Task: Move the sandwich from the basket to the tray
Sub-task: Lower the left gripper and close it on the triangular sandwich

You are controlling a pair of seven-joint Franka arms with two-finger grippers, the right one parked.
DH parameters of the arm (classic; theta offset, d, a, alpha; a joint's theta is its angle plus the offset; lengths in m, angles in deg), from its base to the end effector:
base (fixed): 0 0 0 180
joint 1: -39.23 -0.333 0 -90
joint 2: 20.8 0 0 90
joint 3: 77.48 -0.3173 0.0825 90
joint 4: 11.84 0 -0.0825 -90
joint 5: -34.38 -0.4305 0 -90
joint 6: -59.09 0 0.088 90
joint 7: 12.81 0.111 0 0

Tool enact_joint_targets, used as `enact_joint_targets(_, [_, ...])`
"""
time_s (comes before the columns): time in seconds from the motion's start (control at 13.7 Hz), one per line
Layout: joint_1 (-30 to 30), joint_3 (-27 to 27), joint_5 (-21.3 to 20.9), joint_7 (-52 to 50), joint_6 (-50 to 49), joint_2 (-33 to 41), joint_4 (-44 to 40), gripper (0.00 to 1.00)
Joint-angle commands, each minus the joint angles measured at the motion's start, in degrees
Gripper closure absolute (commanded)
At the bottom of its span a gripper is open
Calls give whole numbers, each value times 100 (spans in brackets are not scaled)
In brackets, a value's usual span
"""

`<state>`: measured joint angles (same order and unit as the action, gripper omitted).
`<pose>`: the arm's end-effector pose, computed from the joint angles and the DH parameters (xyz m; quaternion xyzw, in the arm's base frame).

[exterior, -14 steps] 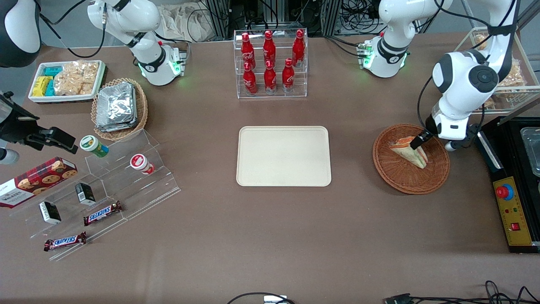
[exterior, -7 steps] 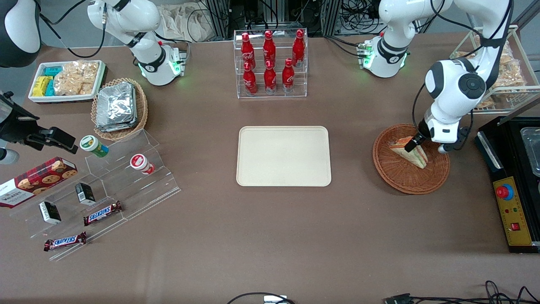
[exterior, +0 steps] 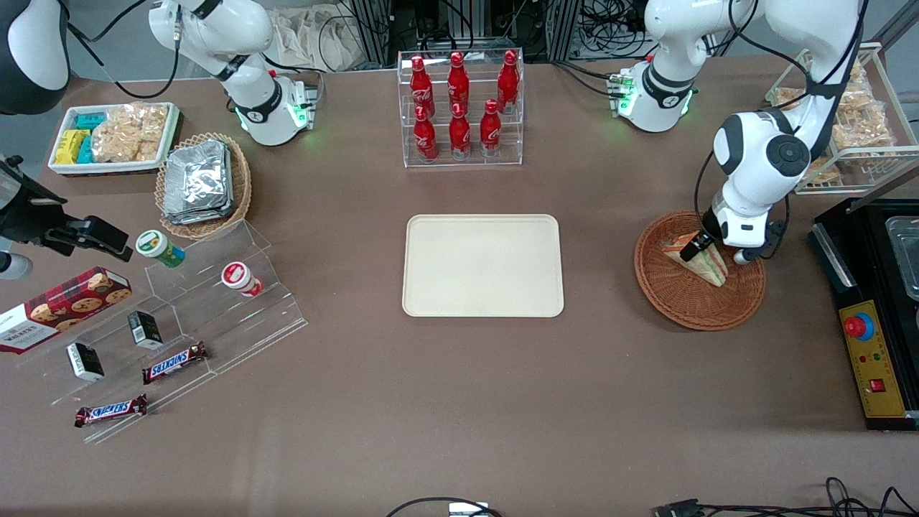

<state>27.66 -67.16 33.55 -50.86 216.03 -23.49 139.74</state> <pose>0.4516 0.0082 0.1876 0.9436 0.3301 0.0221 0.0086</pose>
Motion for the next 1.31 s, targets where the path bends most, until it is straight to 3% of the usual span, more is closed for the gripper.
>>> enact_joint_targets(0.0, [-29, 14, 4, -54, 110, 67, 65, 81])
enact_joint_targets(0.07, [-29, 14, 4, -45, 92, 102, 56, 88])
enact_joint_targets(0.29, [-21, 14, -4, 69, -117, 320, -49, 92])
enact_joint_targets(0.87, [50, 85, -40, 2615, -2770, 1069, -1401, 91])
enact_joint_targets(1.24, [225, 601, -57, 3926, -3379, 1166, -2113, 90])
